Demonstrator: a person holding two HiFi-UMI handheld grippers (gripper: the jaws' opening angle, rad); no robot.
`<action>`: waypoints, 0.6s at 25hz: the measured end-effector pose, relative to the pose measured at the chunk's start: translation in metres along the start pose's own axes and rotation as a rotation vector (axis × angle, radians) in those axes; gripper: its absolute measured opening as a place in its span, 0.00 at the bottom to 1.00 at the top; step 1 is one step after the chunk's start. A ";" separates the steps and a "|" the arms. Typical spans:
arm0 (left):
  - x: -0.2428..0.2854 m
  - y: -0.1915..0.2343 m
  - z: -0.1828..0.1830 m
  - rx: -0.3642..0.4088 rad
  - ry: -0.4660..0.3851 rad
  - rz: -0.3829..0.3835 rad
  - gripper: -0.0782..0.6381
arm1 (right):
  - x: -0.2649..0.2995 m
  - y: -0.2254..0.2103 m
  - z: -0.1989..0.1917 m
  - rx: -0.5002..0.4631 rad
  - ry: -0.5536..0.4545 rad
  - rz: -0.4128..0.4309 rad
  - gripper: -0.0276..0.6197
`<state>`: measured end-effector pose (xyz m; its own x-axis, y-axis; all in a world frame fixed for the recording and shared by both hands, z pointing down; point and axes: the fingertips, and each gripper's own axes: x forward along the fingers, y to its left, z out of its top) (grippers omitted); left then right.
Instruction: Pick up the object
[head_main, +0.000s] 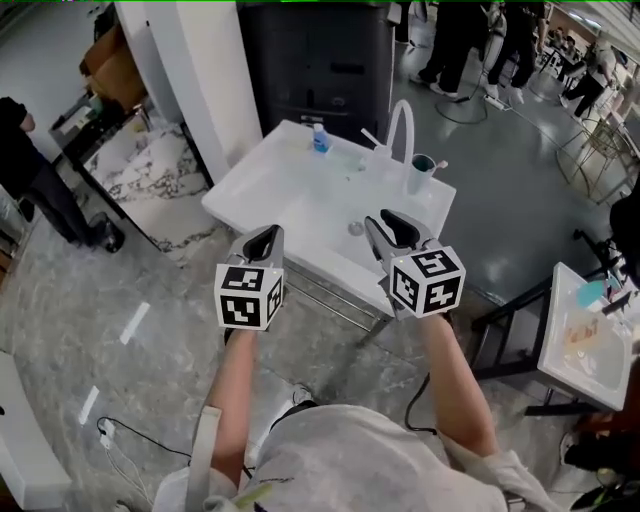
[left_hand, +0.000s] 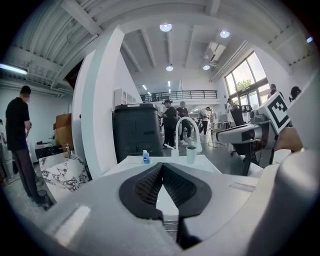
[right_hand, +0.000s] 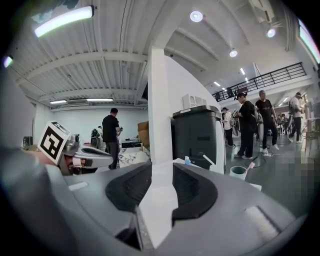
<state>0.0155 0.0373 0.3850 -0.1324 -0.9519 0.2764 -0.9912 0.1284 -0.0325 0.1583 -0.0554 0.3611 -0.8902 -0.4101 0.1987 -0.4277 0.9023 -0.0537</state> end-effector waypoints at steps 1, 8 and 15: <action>0.003 0.007 0.000 -0.001 0.002 -0.010 0.11 | 0.007 0.002 0.001 0.002 0.003 -0.009 0.22; 0.024 0.050 -0.002 0.005 0.006 -0.073 0.11 | 0.048 0.014 0.007 0.028 0.009 -0.061 0.27; 0.036 0.086 -0.009 -0.001 0.009 -0.109 0.11 | 0.081 0.029 0.009 0.010 0.024 -0.089 0.31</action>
<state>-0.0746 0.0169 0.4008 -0.0241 -0.9577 0.2868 -0.9997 0.0249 -0.0007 0.0727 -0.0636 0.3667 -0.8446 -0.4852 0.2265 -0.5066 0.8611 -0.0445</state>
